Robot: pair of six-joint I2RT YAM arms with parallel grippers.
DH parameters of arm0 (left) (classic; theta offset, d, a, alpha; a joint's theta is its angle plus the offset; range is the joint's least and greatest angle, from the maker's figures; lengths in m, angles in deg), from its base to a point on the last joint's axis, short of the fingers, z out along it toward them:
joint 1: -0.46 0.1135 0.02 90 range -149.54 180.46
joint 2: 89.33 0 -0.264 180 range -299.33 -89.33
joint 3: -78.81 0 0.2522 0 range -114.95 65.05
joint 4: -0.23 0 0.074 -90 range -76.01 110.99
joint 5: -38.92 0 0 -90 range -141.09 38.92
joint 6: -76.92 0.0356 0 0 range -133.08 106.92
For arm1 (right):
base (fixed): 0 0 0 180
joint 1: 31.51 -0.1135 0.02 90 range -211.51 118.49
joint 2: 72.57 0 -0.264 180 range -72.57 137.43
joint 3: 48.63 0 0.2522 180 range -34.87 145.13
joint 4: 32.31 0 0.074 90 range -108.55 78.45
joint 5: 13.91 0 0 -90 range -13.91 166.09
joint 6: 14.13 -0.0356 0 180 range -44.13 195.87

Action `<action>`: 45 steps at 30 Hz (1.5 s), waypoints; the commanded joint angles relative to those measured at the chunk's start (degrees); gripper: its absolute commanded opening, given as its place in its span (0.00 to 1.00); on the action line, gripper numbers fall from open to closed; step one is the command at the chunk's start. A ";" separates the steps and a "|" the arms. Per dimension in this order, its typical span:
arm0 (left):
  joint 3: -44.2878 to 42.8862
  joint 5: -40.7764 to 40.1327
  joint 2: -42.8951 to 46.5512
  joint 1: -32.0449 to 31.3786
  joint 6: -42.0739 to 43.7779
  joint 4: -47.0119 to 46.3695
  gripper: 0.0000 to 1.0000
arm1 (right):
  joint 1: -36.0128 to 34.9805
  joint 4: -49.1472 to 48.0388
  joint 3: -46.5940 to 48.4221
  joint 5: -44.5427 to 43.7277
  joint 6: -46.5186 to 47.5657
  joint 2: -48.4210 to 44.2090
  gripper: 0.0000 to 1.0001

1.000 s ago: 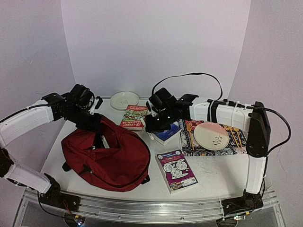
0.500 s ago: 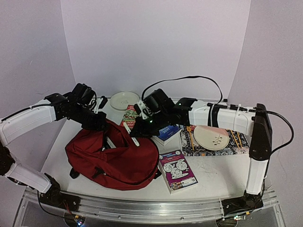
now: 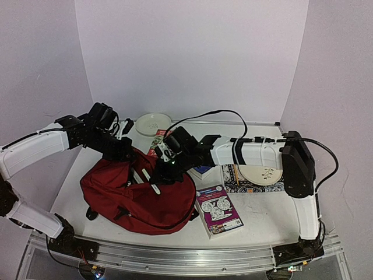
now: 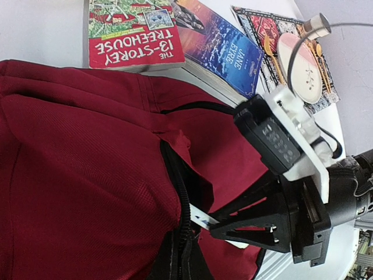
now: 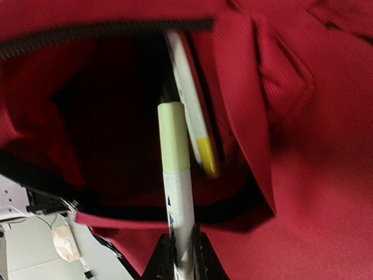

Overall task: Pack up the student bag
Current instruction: Place the pen in the lower front pocket of the bag, then grab the largest pocket of the bag from the center of the board.

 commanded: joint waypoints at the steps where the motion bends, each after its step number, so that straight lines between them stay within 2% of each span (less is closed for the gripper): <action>1: 0.29 4.12 1.18 -0.04 -1.09 -6.26 0.00 | -0.20 -4.66 4.92 -0.02 -4.30 1.75 0.00; 11: 1.72 5.68 2.00 -0.10 -2.50 -7.86 0.00 | -0.22 -12.16 9.98 -2.88 -13.44 7.21 0.00; 17: 2.77 6.05 2.58 -0.09 -3.24 -8.73 0.00 | -0.63 -13.53 12.73 -1.95 -14.30 9.36 0.17; 24: 3.03 5.39 2.81 -0.09 -3.52 -9.06 0.00 | -0.88 -14.11 11.17 -1.51 -12.84 8.06 0.33; 33: 2.47 -1.65 3.87 -0.13 -2.70 -8.23 0.00 | -0.83 -12.75 3.19 -2.96 -6.51 0.92 0.37; 40: 2.07 -4.67 3.64 0.00 -1.74 -6.74 0.00 | 0.08 -2.18 -4.64 -14.03 2.28 -8.22 0.48; 45: 1.99 -5.66 3.94 -0.01 -1.30 -6.04 0.00 | 2.17 0.96 -13.00 -17.21 2.74 -13.96 0.55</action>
